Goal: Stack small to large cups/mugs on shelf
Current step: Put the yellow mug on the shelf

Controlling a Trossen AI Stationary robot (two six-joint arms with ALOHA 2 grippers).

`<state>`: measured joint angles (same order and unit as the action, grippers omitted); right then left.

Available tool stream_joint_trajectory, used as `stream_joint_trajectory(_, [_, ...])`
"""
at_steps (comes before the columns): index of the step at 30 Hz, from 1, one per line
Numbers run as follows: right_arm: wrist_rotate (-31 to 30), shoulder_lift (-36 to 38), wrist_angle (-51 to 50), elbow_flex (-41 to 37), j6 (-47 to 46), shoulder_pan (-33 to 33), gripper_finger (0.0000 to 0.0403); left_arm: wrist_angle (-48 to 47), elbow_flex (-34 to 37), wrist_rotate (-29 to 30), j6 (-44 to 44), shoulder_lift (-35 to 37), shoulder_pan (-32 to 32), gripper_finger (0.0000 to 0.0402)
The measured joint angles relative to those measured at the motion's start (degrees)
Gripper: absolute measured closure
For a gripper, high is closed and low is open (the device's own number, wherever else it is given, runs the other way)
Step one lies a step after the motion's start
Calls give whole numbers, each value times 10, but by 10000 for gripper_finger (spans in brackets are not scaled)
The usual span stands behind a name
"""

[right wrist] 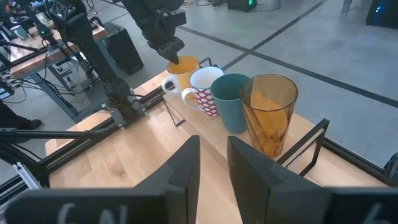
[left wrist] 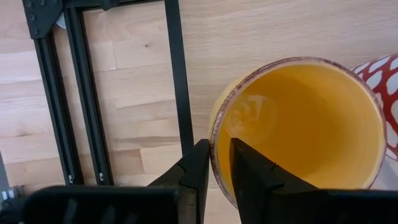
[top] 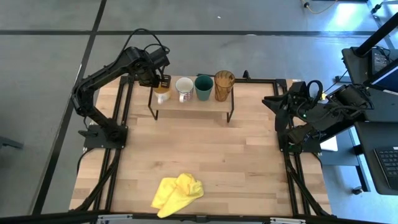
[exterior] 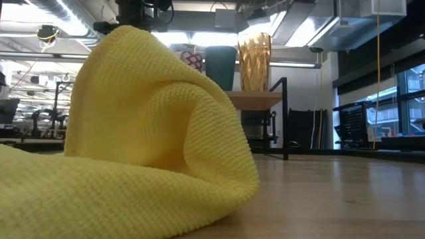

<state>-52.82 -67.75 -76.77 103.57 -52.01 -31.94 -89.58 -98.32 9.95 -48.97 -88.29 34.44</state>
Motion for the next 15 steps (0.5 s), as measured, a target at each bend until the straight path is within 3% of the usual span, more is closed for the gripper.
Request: stream_joint_trajectory(15, [-2, 0, 0, 0, 2, 0, 320, -3, 0, -5, 5, 4, -10, 315])
